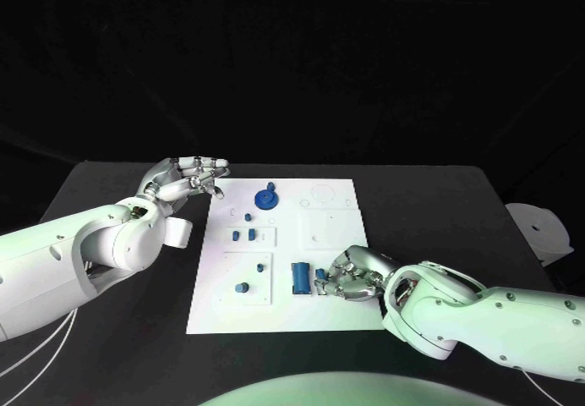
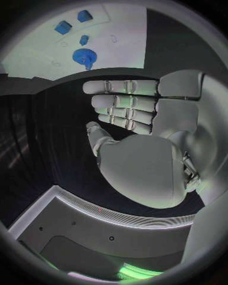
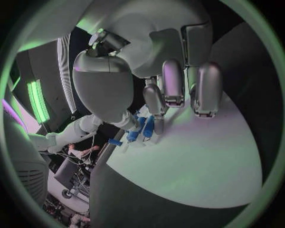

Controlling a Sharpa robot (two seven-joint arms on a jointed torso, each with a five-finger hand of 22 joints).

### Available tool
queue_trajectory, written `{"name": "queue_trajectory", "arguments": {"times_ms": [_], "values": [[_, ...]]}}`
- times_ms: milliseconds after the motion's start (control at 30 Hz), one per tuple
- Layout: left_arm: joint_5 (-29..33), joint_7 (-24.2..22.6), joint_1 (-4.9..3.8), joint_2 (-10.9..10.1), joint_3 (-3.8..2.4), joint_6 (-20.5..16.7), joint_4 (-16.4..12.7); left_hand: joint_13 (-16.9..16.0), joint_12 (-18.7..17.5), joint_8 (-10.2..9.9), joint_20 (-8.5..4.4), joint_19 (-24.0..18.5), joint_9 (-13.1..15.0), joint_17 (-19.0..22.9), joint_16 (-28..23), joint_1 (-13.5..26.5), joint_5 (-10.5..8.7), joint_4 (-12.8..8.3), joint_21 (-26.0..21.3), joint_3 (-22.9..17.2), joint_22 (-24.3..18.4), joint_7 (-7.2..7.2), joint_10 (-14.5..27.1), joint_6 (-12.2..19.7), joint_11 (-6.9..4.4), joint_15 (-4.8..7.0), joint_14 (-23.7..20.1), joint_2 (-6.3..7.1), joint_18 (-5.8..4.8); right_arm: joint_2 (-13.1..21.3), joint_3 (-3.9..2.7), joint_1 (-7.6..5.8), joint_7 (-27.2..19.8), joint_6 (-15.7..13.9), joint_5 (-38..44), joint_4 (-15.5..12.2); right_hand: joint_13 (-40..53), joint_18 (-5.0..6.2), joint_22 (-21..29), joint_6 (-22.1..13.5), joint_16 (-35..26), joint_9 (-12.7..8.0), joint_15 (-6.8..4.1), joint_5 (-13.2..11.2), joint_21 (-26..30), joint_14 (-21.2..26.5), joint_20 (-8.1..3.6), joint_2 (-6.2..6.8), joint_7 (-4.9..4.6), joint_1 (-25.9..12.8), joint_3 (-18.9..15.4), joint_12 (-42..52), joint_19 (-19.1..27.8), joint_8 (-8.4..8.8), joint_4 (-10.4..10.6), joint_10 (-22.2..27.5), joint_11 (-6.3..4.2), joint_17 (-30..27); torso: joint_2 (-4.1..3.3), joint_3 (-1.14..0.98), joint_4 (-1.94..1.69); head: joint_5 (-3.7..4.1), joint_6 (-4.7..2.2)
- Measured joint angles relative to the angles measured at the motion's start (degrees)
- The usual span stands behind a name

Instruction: Assemble the parts on the task board

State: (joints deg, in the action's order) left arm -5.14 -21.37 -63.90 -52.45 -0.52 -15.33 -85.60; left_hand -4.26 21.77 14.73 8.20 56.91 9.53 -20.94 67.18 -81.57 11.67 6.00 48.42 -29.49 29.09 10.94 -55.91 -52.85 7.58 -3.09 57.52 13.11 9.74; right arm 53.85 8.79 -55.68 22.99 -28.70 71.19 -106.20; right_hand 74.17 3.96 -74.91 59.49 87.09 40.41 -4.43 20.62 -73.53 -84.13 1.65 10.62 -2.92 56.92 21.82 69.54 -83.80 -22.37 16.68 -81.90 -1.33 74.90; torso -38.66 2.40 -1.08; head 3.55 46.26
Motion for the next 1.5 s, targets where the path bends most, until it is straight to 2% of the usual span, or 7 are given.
{"name": "queue_trajectory", "arguments": {"times_ms": [700,767,833,900,1000,1067,1500], "values": [[0.0,0.0,0.0,-0.01,0.0,-0.01,0.1,0.01,-0.01,0.0,0.0,0.0,-0.02,0.05,0.0,0.23,0.0,0.0,0.0,0.0,0.01,0.0,0.21,0.0,-0.21,0.0,0.0,-0.23,0.0,1.64,0.0,-0.01,-0.34,0.18,0.61,-1.31,0.06,0.0,-0.02,0.0,0.0,0.0,0.01,0.15,0.0,0.0,0.0,-0.23,0.0,-0.23,-0.16,0.0,0.0,0.0,-0.17,0.0,0.0,0.04,0.01,0.01,-0.02,0.04,-0.03],[0.0,0.0,0.0,-0.01,0.0,-0.01,0.1,0.01,-0.01,0.0,0.0,0.0,-0.02,0.05,0.0,0.23,0.0,0.0,0.0,0.0,0.01,0.0,0.21,0.0,-0.21,0.0,0.0,-0.23,0.0,1.8,0.0,-0.01,-0.38,0.3,0.64,-1.2,0.06,0.0,-0.02,0.0,0.0,0.05,0.0,0.35,0.0,0.0,0.0,-0.83,0.0,0.42,-0.43,-0.01,0.0,0.0,-0.44,-0.03,-0.03,0.04,0.01,0.01,-0.02,0.02,-0.05],[0.0,0.0,0.0,-0.01,0.0,-0.01,0.1,0.01,-0.02,0.0,0.0,0.0,-0.02,0.05,0.0,0.23,0.0,0.0,0.0,0.0,0.01,0.0,0.21,0.0,-0.21,0.0,0.0,-0.23,0.0,1.96,-0.01,-0.02,-0.47,0.45,0.68,-1.01,0.06,0.0,-0.02,0.0,0.0,0.05,0.01,0.35,0.0,0.0,0.0,-0.74,0.0,1.27,-0.63,-0.01,0.0,0.0,-0.63,-0.2,-0.2,0.04,0.01,0.01,-0.02,0.02,-0.07],[0.0,0.0,0.0,-0.01,0.0,-0.01,0.1,0.01,-0.02,0.0,0.0,0.0,-0.02,0.05,0.0,0.23,0.0,0.0,0.0,0.0,0.01,0.0,0.21,0.0,-0.21,0.0,0.0,-0.23,0.0,2.08,-0.01,-0.03,-0.61,0.61,0.71,-0.83,0.05,0.0,-0.02,0.0,0.0,0.11,0.01,-1.29,0.0,0.0,0.0,-0.38,0.0,3.63,-0.88,-0.01,0.0,0.0,-1.42,-0.2,-0.2,0.03,0.01,0.01,-0.02,0.02,-0.09],[0.0,0.0,0.0,-0.01,0.0,-0.01,0.1,0.02,-0.02,0.0,0.0,0.0,-0.02,0.05,0.0,0.23,0.0,0.0,0.0,0.0,0.01,0.0,0.21,0.0,-0.21,0.0,0.0,-0.23,0.0,2.12,-0.01,-0.04,-0.93,0.98,0.75,-0.51,0.05,0.0,-0.02,0.0,0.0,0.11,-0.2,-7.19,0.28,0.21,0.0,-0.1,0.0,7.34,-0.81,-0.01,0.0,0.0,-3.04,-0.2,-0.2,0.03,0.01,0.01,-0.02,0.01,-0.12],[0.0,0.0,0.0,-0.01,0.0,-0.01,0.11,0.02,-0.02,0.0,0.0,0.0,-0.03,0.05,0.0,0.23,0.0,0.0,0.0,0.0,0.01,0.0,0.21,0.0,-0.21,0.0,0.0,-0.23,0.01,2.05,-0.01,-0.04,-1.15,1.29,0.77,-0.26,0.05,0.0,-0.02,0.0,0.0,0.06,-0.2,-9.37,0.32,0.21,0.0,0.1,0.0,8.74,-0.76,-0.01,0.0,0.0,-3.64,-0.2,-0.2,0.03,0.01,0.01,-0.03,0.01,-0.12],[0.0,0.01,0.0,0.04,0.0,-0.01,0.12,0.02,-0.02,0.0,0.0,0.0,0.02,0.05,0.0,0.23,0.0,0.0,0.0,0.0,0.01,0.0,0.21,0.0,-0.21,0.0,0.0,-0.23,0.0,0.4,-0.05,-0.09,-1.82,2.48,1.01,0.95,0.04,0.0,-0.01,0.0,0.0,0.04,-0.2,-9.87,0.32,0.21,0.0,0.1,0.0,9.0,-0.77,-0.01,0.0,-0.01,-3.65,-0.2,-0.2,0.03,-0.01,0.04,-0.08,0.14,-0.24]]}}
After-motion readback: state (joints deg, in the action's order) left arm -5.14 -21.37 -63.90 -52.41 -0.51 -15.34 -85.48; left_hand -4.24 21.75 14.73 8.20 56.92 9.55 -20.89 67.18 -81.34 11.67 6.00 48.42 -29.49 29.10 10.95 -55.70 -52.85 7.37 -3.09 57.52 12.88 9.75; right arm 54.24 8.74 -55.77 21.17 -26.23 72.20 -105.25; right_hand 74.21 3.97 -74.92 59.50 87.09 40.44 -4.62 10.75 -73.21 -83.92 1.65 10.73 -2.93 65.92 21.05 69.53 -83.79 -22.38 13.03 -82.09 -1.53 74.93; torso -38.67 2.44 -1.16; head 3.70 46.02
